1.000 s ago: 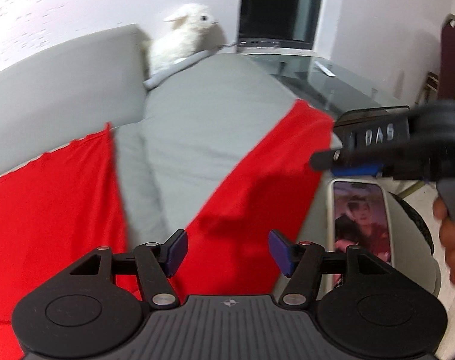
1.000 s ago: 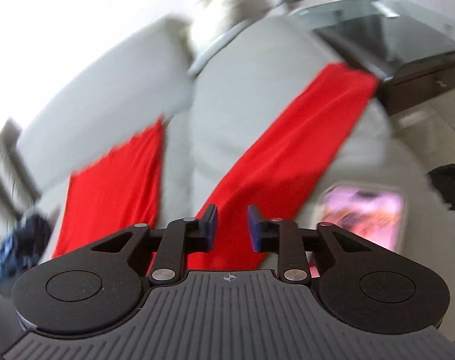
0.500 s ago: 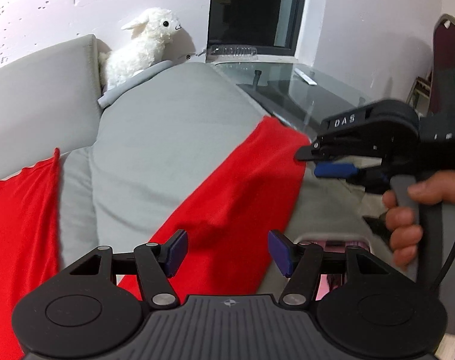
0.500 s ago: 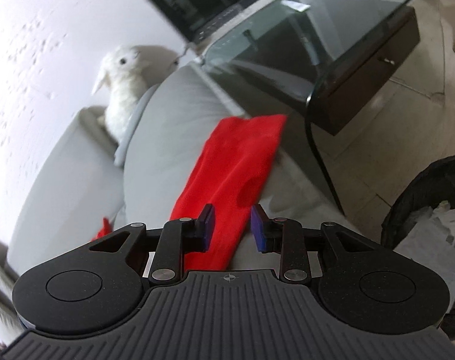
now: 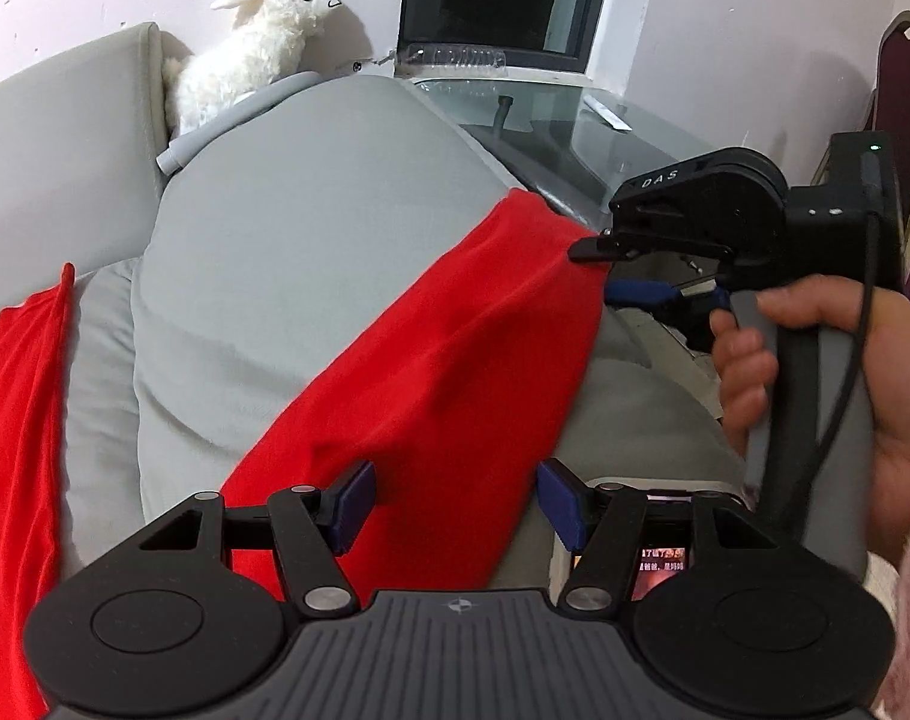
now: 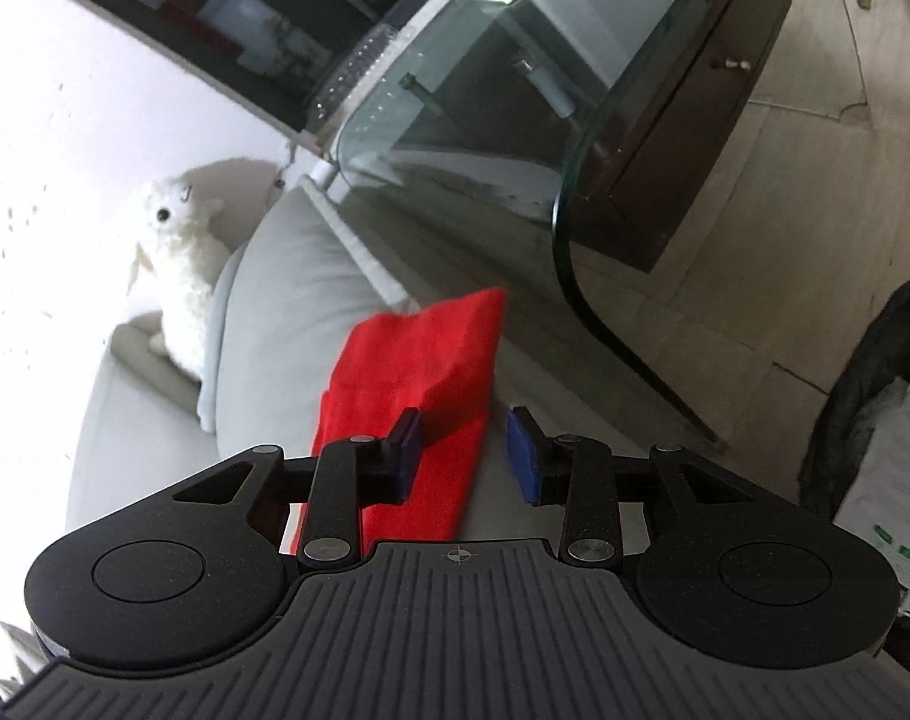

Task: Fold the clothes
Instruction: 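Reach to the other red sleeve cuff and grasp it with the right gripper, then fold the held sleeve across the shirt body and open the right gripper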

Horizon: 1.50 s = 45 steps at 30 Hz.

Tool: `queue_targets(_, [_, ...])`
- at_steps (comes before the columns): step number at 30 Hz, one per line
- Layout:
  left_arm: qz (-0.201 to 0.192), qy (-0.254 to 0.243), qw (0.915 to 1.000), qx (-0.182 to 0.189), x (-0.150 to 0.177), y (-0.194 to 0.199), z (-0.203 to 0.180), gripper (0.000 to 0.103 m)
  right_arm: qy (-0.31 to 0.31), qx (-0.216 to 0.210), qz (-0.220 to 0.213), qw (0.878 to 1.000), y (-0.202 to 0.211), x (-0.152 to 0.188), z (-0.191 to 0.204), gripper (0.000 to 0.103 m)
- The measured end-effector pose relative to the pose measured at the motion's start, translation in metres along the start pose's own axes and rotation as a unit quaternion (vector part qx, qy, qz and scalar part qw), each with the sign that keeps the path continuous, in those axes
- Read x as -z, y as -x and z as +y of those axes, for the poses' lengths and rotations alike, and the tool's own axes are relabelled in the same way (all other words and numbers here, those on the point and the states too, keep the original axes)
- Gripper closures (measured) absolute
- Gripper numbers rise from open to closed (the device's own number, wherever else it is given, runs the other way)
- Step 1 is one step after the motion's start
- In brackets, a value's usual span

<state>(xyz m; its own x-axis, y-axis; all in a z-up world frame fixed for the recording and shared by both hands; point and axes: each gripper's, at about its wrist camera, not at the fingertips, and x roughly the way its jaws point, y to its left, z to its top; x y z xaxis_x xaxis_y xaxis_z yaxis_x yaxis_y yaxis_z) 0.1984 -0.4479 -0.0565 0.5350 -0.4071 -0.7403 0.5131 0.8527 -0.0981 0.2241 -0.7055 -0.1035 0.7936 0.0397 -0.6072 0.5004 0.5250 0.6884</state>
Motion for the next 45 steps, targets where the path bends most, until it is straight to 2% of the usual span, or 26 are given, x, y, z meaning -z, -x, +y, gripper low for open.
queue_targets(1, [0.001, -0.001, 1.0, 0.0, 0.0, 0.001, 0.001, 0.044, -0.005, -0.001, -0.004, 1.0, -0.003, -0.001, -0.001, 0.066])
queue_targets(2, [0.0, -0.001, 1.0, -0.001, 0.0, 0.003, 0.003, 0.044, -0.009, -0.003, -0.007, 1.0, -0.005, -0.002, -0.003, 0.071])
queue_targets(3, [-0.002, 0.0, 1.0, -0.002, 0.0, 0.007, 0.005, 0.044, -0.008, -0.003, -0.011, 1.0, -0.005, -0.003, -0.003, 0.084])
queue_targets(5, [-0.004, 0.001, 1.0, -0.004, 0.001, 0.013, 0.01, 0.043, 0.007, -0.003, -0.026, 1.0, -0.001, -0.002, 0.001, 0.095])
queue_targets(10, [-0.019, 0.021, 0.9993, -0.024, -0.002, 0.035, 0.026, 0.043, 0.098, 0.007, -0.06, 0.993, 0.029, 0.014, 0.035, 0.098])
queue_targets(15, [-0.04, 0.057, 0.9966, -0.044, -0.008, 0.063, 0.048, 0.044, 0.18, -0.027, -0.058, 0.982, 0.065, 0.053, 0.083, 0.099])
queue_targets(16, [-0.045, 0.063, 0.9958, -0.049, -0.008, 0.07, 0.053, 0.044, 0.209, -0.037, -0.056, 0.976, 0.075, 0.068, 0.099, 0.099])
queue_targets(18, [-0.055, 0.078, 0.9929, -0.071, -0.006, 0.094, 0.072, 0.044, 0.235, -0.045, -0.052, 0.97, 0.082, 0.082, 0.113, 0.099])
queue_targets(22, [-0.063, 0.083, 0.9889, -0.106, 0.003, 0.128, 0.103, 0.044, 0.315, -0.071, -0.041, 0.946, 0.107, 0.127, 0.163, 0.099])
queue_targets(24, [-0.064, 0.09, 0.9855, -0.128, 0.01, 0.148, 0.127, 0.044, 0.326, -0.081, -0.033, 0.941, 0.115, 0.14, 0.177, 0.099])
queue_targets(28, [-0.055, 0.116, 0.9787, -0.16, 0.032, 0.192, 0.182, 0.044, 0.368, -0.111, -0.002, 0.923, 0.138, 0.199, 0.229, 0.099])
queue_targets(30, [-0.045, 0.127, 0.9749, -0.177, 0.05, 0.217, 0.213, 0.044, 0.379, -0.116, 0.011, 0.918, 0.146, 0.219, 0.243, 0.099])
queue_targets(32, [-0.039, 0.131, 0.9719, -0.191, 0.064, 0.234, 0.234, 0.044, 0.397, -0.117, 0.034, 0.91, 0.153, 0.261, 0.266, 0.099])
queue_targets(35, [-0.025, 0.14, 0.968, -0.206, 0.087, 0.258, 0.265, 0.044, 0.402, -0.122, 0.065, 0.905, 0.157, 0.315, 0.287, 0.098])
queue_targets(39, [-0.014, 0.153, 0.9658, -0.209, 0.117, 0.282, 0.297, 0.043, 0.408, -0.122, 0.092, 0.9, 0.158, 0.362, 0.302, 0.098])
queue_targets(40, [-0.013, 0.156, 0.965, -0.211, 0.123, 0.286, 0.304, 0.043, 0.417, -0.12, 0.101, 0.896, 0.158, 0.381, 0.309, 0.098])
queue_targets(42, [-0.008, 0.17, 0.961, -0.218, 0.14, 0.299, 0.322, 0.043, 0.426, -0.116, 0.108, 0.891, 0.157, 0.394, 0.311, 0.098])
queue_targets(45, [-0.012, 0.193, 0.9537, -0.23, 0.157, 0.316, 0.342, 0.043, 0.45, -0.111, 0.124, 0.877, 0.155, 0.427, 0.322, 0.099])
